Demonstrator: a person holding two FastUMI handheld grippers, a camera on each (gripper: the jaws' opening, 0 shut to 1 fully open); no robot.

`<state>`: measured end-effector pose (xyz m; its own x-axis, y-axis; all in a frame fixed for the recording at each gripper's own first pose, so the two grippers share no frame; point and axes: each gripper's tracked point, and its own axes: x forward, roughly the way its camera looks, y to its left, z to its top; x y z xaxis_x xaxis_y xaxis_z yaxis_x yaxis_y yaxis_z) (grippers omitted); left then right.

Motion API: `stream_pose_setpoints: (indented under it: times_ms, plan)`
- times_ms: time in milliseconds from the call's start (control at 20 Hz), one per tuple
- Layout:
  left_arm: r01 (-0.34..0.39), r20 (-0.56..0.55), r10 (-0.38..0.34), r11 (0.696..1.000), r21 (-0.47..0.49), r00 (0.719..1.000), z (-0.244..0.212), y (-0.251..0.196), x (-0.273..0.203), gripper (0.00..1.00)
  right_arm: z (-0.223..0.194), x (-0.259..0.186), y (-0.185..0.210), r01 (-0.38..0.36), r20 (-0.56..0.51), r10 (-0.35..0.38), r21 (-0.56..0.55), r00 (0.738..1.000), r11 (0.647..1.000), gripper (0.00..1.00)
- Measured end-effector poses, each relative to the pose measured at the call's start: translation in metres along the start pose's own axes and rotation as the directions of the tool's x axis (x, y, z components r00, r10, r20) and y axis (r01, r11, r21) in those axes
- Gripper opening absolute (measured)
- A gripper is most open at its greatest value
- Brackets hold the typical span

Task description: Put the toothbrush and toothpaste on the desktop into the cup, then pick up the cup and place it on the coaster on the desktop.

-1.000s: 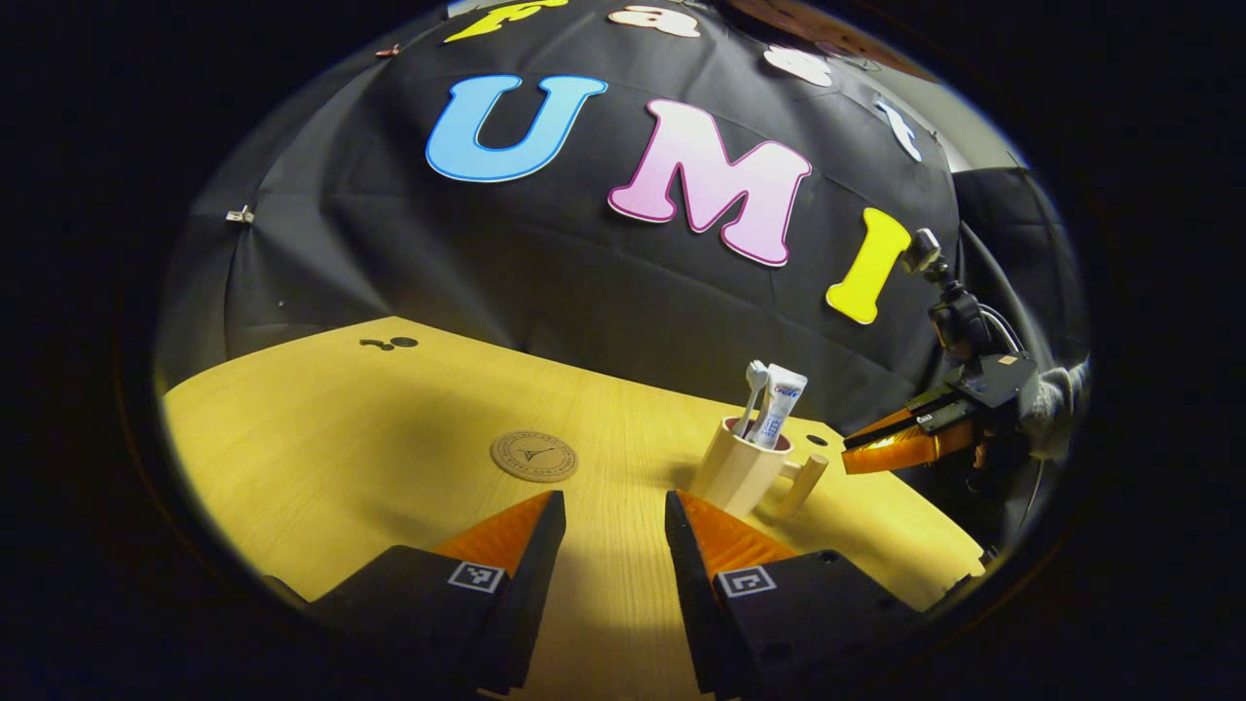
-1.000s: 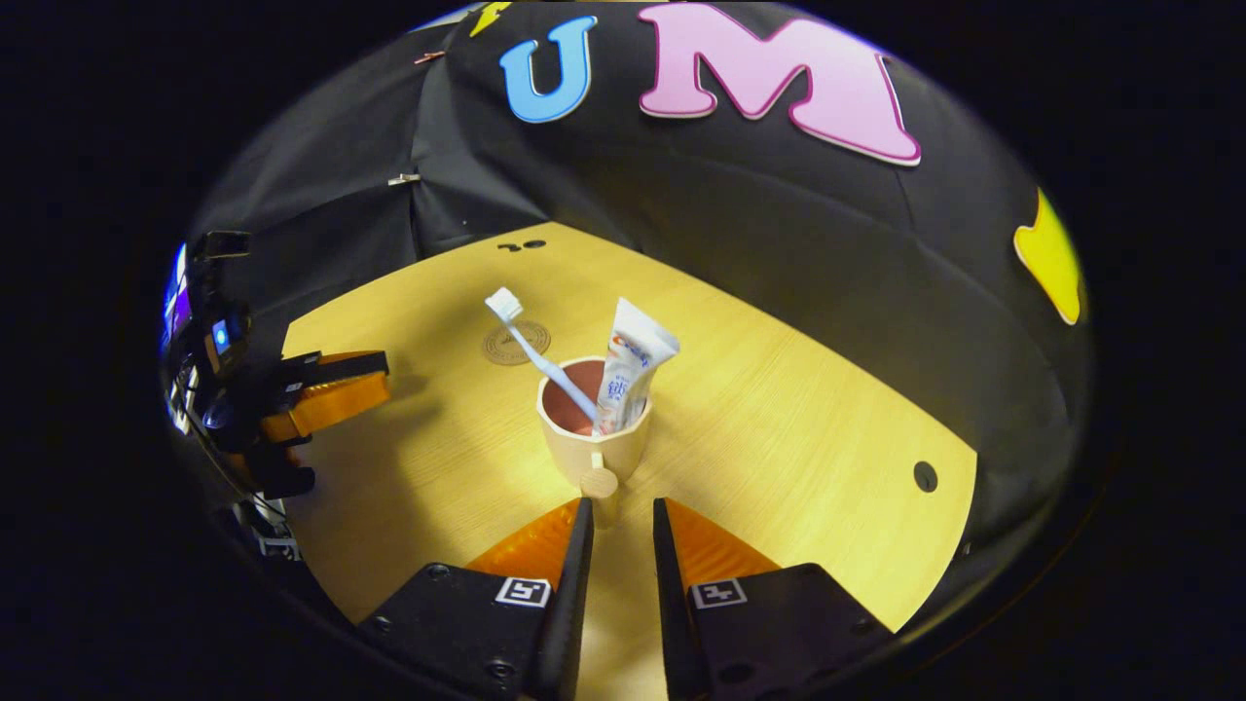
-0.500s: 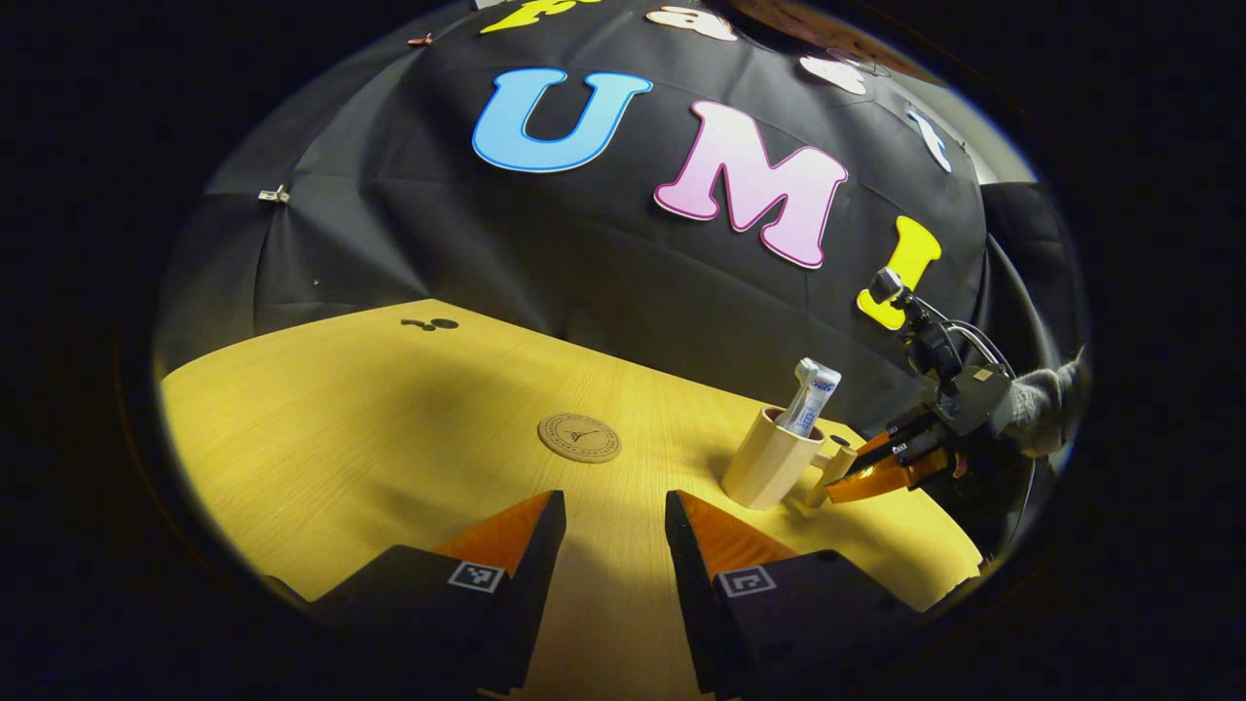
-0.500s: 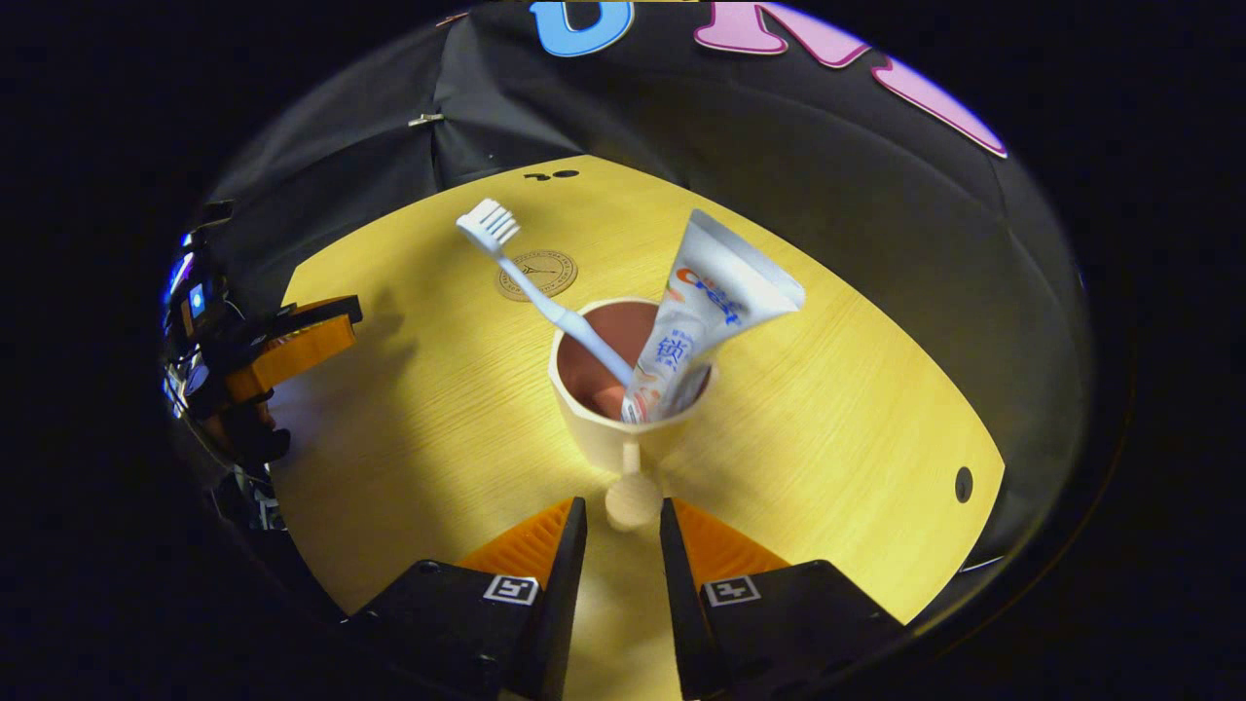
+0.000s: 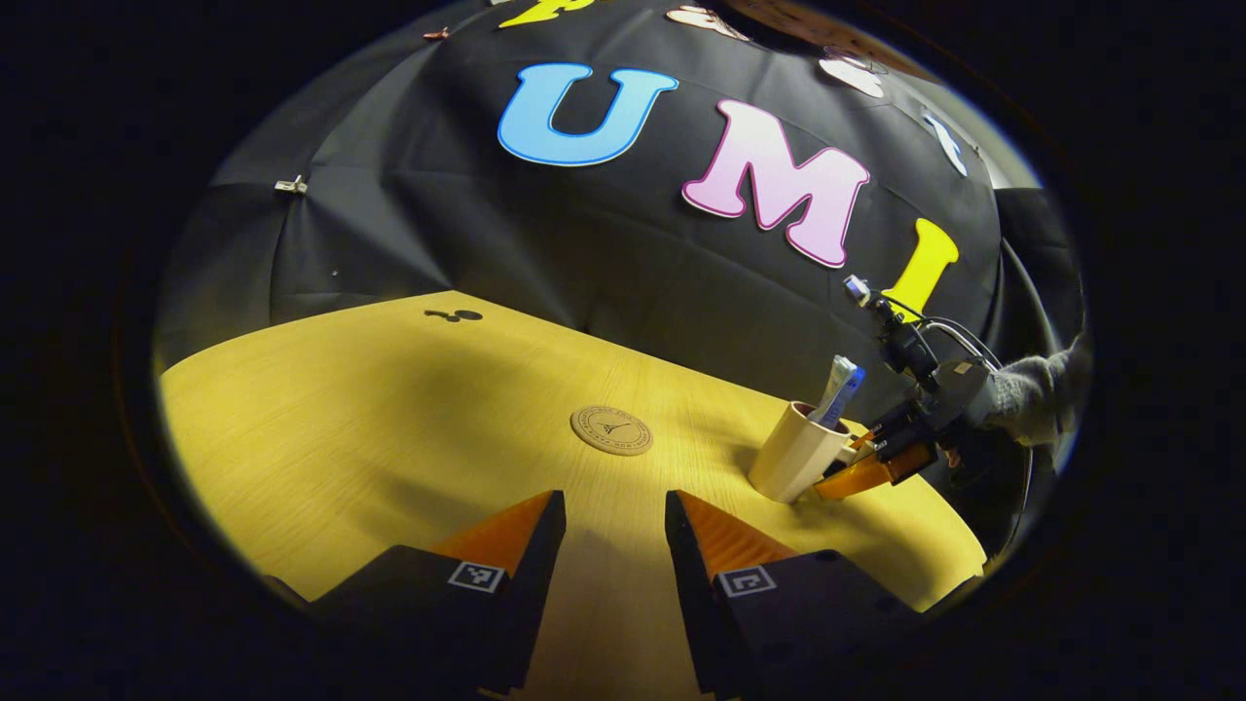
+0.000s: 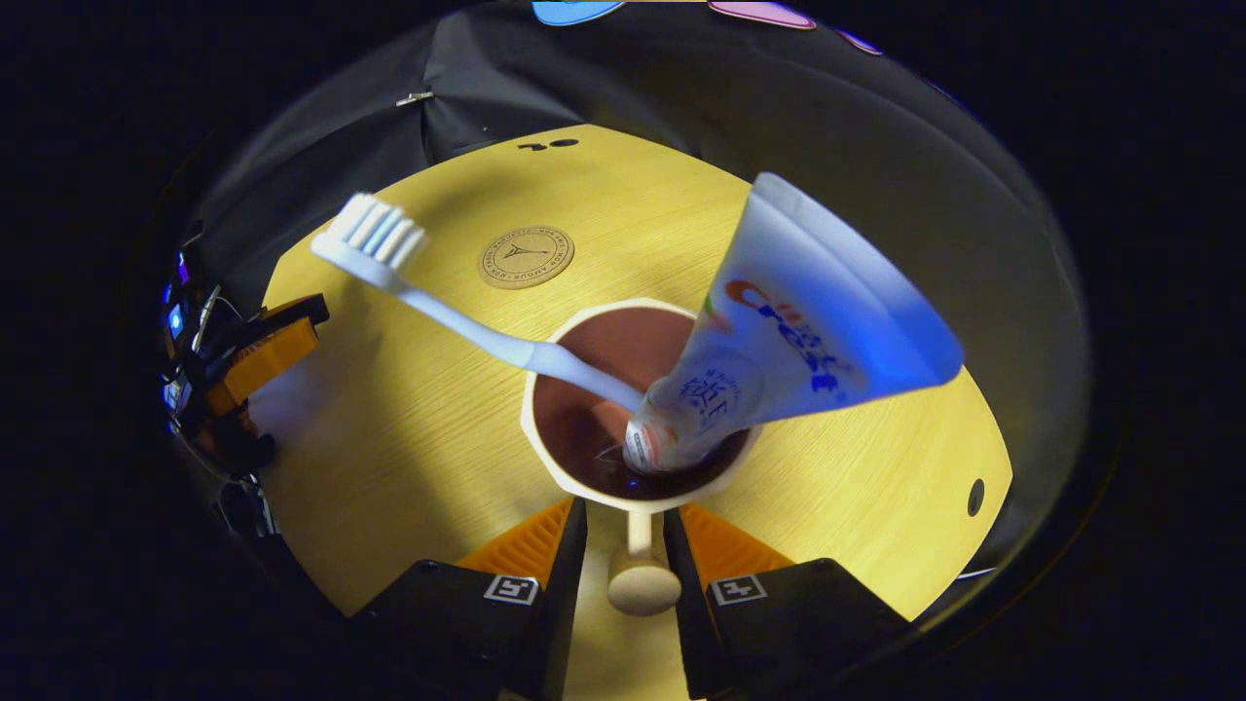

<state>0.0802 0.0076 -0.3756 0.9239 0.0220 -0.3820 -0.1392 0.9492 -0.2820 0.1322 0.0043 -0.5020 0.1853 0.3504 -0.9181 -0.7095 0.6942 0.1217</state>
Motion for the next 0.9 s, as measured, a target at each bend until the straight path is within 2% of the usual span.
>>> stream_pose_setpoints:
  times_ms: [250,350,400,550,600,650,700,750,800,900]
  plan:
    - [-0.015,-0.005,0.015,1.000,-0.013,1.000,0.000,0.010,0.000,0.65,-0.007,0.011,0.002,-0.005,-0.061,0.006,0.017,0.998,1.000,0.49]
    - [-0.018,-0.005,0.018,1.000,-0.017,1.000,0.001,0.012,0.000,0.65,-0.007,0.013,0.005,-0.016,-0.074,0.018,0.024,0.997,1.000,0.29]
    - [-0.019,-0.005,0.019,1.000,-0.017,1.000,0.001,0.013,-0.001,0.65,-0.007,0.011,0.005,-0.016,-0.078,0.017,0.023,0.997,1.000,0.33]
    - [-0.018,-0.003,0.018,1.000,-0.020,1.000,0.005,0.015,-0.003,0.65,-0.004,0.010,0.006,-0.016,-0.065,0.017,0.026,0.998,1.000,0.25]
    - [-0.016,0.001,0.016,1.000,-0.022,1.000,0.006,0.015,-0.005,0.65,0.000,0.008,0.007,-0.016,-0.051,0.017,0.027,0.999,1.000,0.30]
    - [-0.015,0.003,0.015,1.000,-0.024,1.000,0.009,0.016,-0.007,0.65,0.007,0.007,0.011,-0.017,-0.028,0.018,0.030,0.999,0.999,0.24]
    - [-0.014,0.003,0.014,1.000,-0.023,1.000,0.009,0.016,-0.007,0.65,0.015,0.005,0.015,-0.020,-0.009,0.020,0.037,1.000,0.999,0.29]
    - [-0.013,0.004,0.013,1.000,-0.022,1.000,0.011,0.016,-0.009,0.65,0.023,0.004,0.021,-0.025,0.009,0.025,0.042,1.000,0.999,0.24]
    - [-0.012,0.007,0.012,1.000,-0.021,1.000,0.012,0.017,-0.012,0.65,0.033,0.002,0.026,-0.030,0.030,0.029,0.042,0.999,0.999,0.29]
    - [-0.009,0.012,0.009,1.000,-0.022,1.000,0.016,0.018,-0.018,0.65,0.048,0.003,0.041,-0.055,0.046,0.052,0.052,0.998,0.997,0.30]
